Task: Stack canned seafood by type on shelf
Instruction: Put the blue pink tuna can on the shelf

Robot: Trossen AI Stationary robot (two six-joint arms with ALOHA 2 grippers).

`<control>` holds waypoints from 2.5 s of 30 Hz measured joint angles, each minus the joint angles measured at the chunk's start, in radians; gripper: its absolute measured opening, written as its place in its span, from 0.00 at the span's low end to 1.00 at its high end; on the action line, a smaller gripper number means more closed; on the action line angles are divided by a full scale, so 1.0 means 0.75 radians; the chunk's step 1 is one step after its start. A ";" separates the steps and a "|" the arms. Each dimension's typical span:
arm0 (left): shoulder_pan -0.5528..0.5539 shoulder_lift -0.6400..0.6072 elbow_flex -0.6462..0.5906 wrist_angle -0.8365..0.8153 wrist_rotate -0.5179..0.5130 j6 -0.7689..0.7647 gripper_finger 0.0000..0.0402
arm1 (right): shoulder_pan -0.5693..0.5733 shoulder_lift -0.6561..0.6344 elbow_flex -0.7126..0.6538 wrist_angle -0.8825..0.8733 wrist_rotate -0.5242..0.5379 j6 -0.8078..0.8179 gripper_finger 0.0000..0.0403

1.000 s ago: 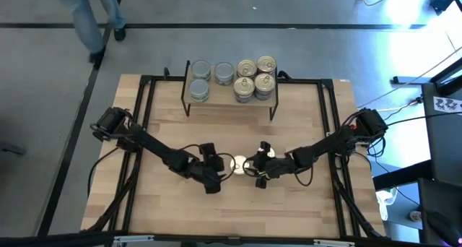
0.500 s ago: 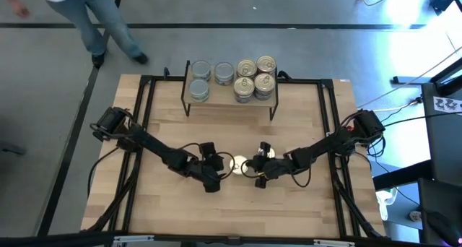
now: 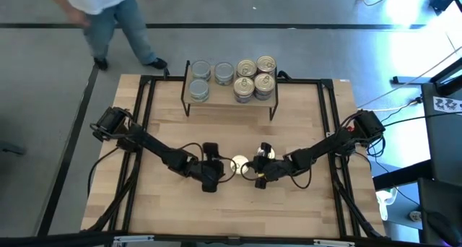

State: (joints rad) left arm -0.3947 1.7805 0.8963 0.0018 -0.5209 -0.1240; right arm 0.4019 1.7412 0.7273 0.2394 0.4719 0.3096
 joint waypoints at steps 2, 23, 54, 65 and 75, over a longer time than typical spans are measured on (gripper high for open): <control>-0.004 0.000 0.000 0.015 0.000 0.095 0.77 | -0.001 0.000 0.000 -0.003 0.002 0.000 0.01; 0.009 0.180 0.001 0.304 -0.140 1.105 0.77 | -0.001 0.003 -0.004 -0.031 0.003 0.036 0.03; 0.130 0.270 0.014 0.613 0.066 1.254 0.52 | -0.006 0.006 -0.004 -0.003 0.014 0.034 0.04; 0.027 0.122 0.021 0.516 -0.133 0.920 0.44 | 0.075 -0.261 0.036 -0.215 0.088 -0.004 0.04; 0.016 -0.217 0.065 0.275 -0.782 0.873 0.44 | 0.187 -0.548 0.037 -0.600 0.288 0.111 0.04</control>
State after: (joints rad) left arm -0.3830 1.6177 0.9450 0.2081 -1.1076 0.5311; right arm 0.5425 1.3305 0.7550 -0.2104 0.6880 0.3925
